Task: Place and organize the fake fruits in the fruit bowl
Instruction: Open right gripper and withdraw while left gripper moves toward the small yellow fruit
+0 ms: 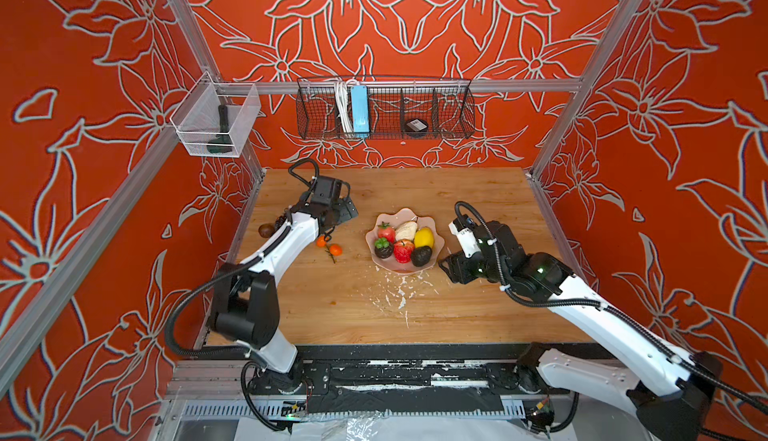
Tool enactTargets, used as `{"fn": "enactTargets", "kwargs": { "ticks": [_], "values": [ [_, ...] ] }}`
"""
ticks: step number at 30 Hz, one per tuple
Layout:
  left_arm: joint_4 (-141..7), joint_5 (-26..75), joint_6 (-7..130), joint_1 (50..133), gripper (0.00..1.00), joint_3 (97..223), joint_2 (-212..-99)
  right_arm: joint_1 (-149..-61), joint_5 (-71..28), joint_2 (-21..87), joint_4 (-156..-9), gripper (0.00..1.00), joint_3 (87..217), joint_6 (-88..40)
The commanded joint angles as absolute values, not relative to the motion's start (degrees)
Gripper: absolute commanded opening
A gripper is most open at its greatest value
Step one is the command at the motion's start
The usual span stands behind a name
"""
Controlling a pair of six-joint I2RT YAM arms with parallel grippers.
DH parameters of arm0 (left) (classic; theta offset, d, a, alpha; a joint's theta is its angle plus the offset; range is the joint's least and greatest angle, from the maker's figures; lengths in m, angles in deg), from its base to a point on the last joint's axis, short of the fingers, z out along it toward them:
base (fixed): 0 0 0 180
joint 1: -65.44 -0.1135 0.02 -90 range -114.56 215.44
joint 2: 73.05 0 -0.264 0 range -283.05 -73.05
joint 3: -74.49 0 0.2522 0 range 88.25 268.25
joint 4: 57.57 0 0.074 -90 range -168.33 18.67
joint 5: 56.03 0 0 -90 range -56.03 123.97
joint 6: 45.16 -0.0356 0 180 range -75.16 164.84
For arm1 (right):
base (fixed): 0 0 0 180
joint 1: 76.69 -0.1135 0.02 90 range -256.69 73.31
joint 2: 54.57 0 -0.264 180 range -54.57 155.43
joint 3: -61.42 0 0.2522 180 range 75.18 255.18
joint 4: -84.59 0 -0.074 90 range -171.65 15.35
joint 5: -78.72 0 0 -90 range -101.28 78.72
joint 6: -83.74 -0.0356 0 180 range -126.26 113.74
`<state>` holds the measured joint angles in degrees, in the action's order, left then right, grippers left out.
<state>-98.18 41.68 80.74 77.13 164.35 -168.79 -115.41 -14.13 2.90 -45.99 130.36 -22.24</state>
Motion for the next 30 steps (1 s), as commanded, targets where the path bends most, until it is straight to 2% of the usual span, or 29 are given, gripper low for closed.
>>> {"fn": "enactTargets", "kwargs": {
  "ticks": [1,6,11,24,30],
  "values": [
    [-102.53,40.84,81.70,76.70,0.98,173.50,-177.24,-115.72,-14.66,-0.15,-49.67,0.70,127.86,-23.72],
    [-114.30,47.49,83.07,76.34,0.98,191.83,-191.91,-115.72,-14.87,-3.27,-50.51,0.70,124.40,-24.35],
    [-121.25,53.66,84.75,76.25,0.98,202.93,-200.13,-115.67,-15.23,-5.04,-50.71,0.70,122.00,-24.98],
    [-126.36,59.15,84.84,75.74,0.96,217.86,-213.03,-115.63,-15.83,-4.83,-51.63,0.70,121.34,-24.97],
    [-128.09,60.87,85.33,75.42,0.92,221.79,-217.04,-115.63,-15.92,-4.14,-51.77,0.70,121.01,-25.06]
  ]
}}
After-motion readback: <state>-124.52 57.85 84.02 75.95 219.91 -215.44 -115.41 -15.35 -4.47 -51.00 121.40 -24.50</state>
